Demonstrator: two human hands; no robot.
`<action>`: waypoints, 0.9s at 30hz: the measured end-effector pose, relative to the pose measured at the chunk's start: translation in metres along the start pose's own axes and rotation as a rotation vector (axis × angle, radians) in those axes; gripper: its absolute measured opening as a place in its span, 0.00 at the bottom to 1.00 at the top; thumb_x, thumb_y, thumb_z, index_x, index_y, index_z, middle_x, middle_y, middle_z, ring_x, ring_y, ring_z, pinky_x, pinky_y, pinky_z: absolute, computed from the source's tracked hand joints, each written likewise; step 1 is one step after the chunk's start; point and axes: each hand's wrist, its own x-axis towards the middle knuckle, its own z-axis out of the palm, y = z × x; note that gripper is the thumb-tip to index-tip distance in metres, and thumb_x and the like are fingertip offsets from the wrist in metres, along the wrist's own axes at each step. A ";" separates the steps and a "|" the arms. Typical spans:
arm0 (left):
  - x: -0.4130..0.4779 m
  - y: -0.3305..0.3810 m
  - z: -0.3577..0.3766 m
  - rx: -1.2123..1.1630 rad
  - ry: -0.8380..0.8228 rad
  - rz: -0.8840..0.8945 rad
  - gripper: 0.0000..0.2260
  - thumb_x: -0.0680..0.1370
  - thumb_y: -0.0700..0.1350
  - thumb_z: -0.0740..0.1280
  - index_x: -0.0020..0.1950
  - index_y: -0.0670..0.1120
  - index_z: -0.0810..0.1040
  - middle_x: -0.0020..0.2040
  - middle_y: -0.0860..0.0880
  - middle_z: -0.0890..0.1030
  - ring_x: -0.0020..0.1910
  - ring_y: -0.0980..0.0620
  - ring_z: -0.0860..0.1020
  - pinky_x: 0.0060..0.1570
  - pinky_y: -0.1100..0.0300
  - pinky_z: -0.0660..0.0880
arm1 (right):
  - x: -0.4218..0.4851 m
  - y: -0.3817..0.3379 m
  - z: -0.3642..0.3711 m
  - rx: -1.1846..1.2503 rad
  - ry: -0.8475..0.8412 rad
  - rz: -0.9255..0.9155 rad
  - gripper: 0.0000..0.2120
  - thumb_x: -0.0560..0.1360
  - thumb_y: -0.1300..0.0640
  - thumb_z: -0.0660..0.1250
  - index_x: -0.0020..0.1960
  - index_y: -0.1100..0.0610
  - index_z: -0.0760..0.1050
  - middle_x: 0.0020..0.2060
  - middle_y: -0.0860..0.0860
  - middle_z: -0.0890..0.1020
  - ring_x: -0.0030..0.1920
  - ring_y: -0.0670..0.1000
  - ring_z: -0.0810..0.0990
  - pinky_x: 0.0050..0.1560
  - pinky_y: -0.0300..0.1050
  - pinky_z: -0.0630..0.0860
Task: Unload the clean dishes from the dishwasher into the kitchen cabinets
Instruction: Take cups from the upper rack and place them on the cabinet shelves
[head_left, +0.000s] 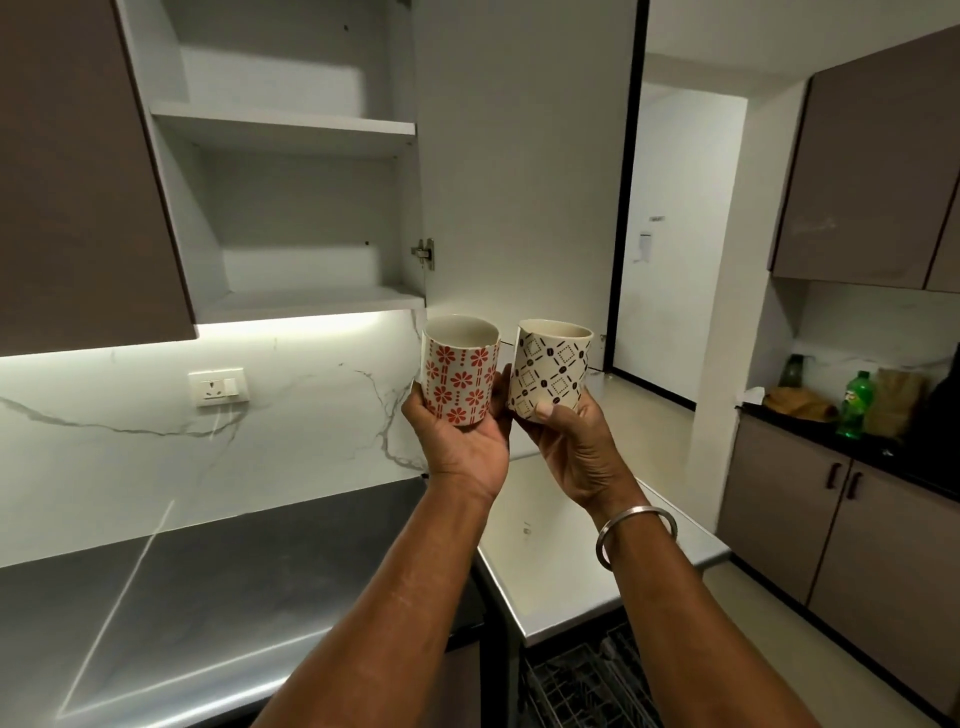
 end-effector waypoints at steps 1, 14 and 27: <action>0.004 0.005 -0.002 0.000 -0.001 0.012 0.31 0.76 0.64 0.66 0.73 0.48 0.74 0.70 0.36 0.77 0.66 0.36 0.79 0.69 0.39 0.73 | 0.004 0.004 0.004 0.000 -0.011 0.004 0.37 0.67 0.61 0.75 0.74 0.58 0.65 0.66 0.64 0.76 0.68 0.64 0.75 0.70 0.64 0.70; 0.063 0.094 -0.024 -0.001 0.015 0.089 0.30 0.78 0.65 0.62 0.73 0.48 0.73 0.62 0.38 0.81 0.60 0.38 0.82 0.63 0.42 0.78 | 0.080 0.067 0.079 0.006 -0.089 0.022 0.36 0.65 0.60 0.76 0.71 0.58 0.69 0.63 0.62 0.79 0.67 0.64 0.76 0.69 0.65 0.71; 0.156 0.230 -0.021 0.018 -0.071 0.188 0.27 0.80 0.64 0.60 0.71 0.48 0.73 0.65 0.37 0.80 0.61 0.38 0.81 0.64 0.38 0.76 | 0.188 0.125 0.191 0.043 -0.089 -0.049 0.25 0.73 0.63 0.72 0.69 0.59 0.71 0.63 0.60 0.80 0.65 0.61 0.79 0.65 0.56 0.77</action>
